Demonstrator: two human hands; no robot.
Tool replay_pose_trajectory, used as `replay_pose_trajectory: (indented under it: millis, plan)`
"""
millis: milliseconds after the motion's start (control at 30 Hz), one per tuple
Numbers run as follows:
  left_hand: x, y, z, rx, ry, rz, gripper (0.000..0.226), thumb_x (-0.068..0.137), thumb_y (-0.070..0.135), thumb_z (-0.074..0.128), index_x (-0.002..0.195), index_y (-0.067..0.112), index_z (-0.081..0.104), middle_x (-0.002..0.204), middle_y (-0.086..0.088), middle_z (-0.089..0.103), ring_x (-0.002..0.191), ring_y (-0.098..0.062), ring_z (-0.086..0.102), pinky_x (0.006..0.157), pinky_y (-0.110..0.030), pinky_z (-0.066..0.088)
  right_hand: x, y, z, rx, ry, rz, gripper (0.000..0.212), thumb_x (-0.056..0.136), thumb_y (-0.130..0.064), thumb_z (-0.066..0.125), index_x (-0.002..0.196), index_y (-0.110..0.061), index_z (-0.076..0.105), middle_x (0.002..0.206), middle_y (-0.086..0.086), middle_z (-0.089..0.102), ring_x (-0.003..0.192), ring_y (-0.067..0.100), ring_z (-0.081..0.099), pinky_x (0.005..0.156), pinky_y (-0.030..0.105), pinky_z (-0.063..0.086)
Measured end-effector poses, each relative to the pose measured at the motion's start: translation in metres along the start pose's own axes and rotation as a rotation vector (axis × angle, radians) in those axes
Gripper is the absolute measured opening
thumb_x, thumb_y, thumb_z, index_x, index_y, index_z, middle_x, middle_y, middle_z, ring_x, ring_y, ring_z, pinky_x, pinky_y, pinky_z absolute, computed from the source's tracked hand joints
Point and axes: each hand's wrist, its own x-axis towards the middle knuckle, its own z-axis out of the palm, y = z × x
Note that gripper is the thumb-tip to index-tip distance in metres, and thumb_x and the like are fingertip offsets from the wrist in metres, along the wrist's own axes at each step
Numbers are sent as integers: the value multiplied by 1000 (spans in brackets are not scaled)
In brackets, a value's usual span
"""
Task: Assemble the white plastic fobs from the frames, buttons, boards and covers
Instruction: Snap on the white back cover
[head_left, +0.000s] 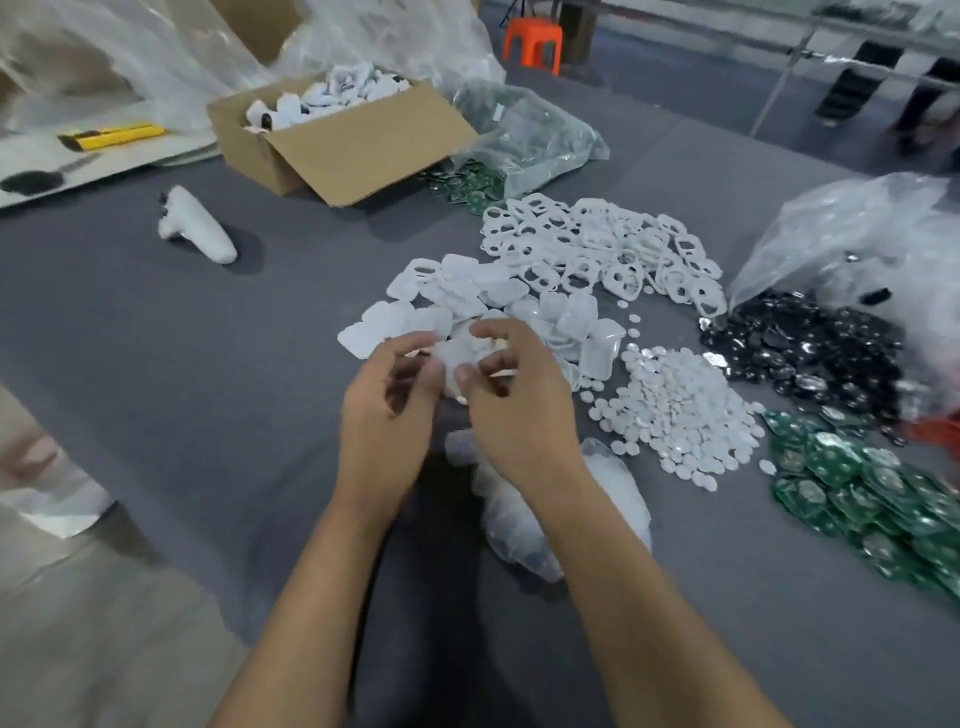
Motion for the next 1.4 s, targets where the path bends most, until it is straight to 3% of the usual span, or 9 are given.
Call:
replay_pose_trajectory:
  millis: [100, 200, 300, 433, 600, 800, 1033, 1167, 1400]
  plan:
    - [-26, 20, 4, -102, -130, -42, 25, 103, 13, 60, 114, 32, 74, 109, 8, 77, 103, -15, 73, 87, -29, 58, -33, 0, -42, 121, -161, -59, 42, 85, -10, 77, 118, -33, 69, 93, -13, 63, 80, 2, 68, 70, 14, 53]
    - [-60, 40, 15, -138, -310, -129, 22, 103, 14, 61, 116, 25, 75, 109, 7, 78, 102, -12, 73, 84, -23, 57, -70, 10, -85, 72, -145, -90, 55, 80, -6, 82, 127, -30, 65, 95, -16, 64, 86, 7, 70, 77, 21, 56]
    - [-98, 56, 30, -176, -468, -168, 21, 102, 18, 62, 115, 27, 76, 110, 4, 78, 103, -12, 73, 86, -26, 58, -110, 19, -130, -208, -38, -202, 46, 84, -24, 80, 124, -38, 63, 94, -14, 62, 83, 8, 67, 76, 24, 55]
    - [-146, 71, 56, -342, -634, -284, 25, 90, 29, 68, 112, 24, 79, 111, -2, 78, 103, -15, 74, 85, -23, 58, -163, 27, -184, -465, 5, -306, 39, 88, -48, 70, 123, -33, 63, 101, -20, 60, 93, 4, 64, 79, 18, 52]
    - [-194, 80, 88, -415, -762, -348, 27, 86, 27, 69, 111, 21, 79, 112, -7, 78, 106, -18, 73, 86, -23, 58, -214, 37, -228, -400, 104, -251, 43, 84, -52, 72, 121, -32, 65, 105, -19, 64, 96, 5, 67, 79, 22, 56]
    - [-227, 84, 106, -342, -900, -366, 23, 97, 9, 64, 116, 14, 76, 112, -7, 78, 105, -17, 73, 86, -22, 57, -256, 48, -266, -191, 91, -124, 38, 80, -42, 79, 115, -32, 69, 104, -8, 70, 94, 19, 69, 82, 42, 57]
    - [-242, 82, 114, -290, -986, -330, 29, 91, 23, 70, 119, 22, 75, 116, -9, 76, 114, -24, 71, 95, -34, 58, -278, 62, -272, -1, 54, -68, 46, 86, -5, 77, 126, -27, 65, 110, 2, 71, 93, 25, 72, 81, 36, 59]
    - [-244, 77, 118, -283, -976, -343, 25, 91, 23, 72, 116, 22, 75, 112, -12, 77, 107, -25, 73, 88, -28, 58, -280, 68, -275, -128, 91, -104, 45, 82, -16, 82, 121, -32, 67, 100, -3, 71, 85, 23, 70, 75, 32, 59]
    - [-248, 66, 129, -301, -893, -450, 28, 86, 23, 71, 113, 16, 75, 109, -11, 77, 100, -21, 72, 93, -34, 60, -279, 83, -270, -153, 277, -109, 34, 71, -26, 91, 97, -30, 70, 87, -11, 72, 76, 13, 71, 70, 18, 56]
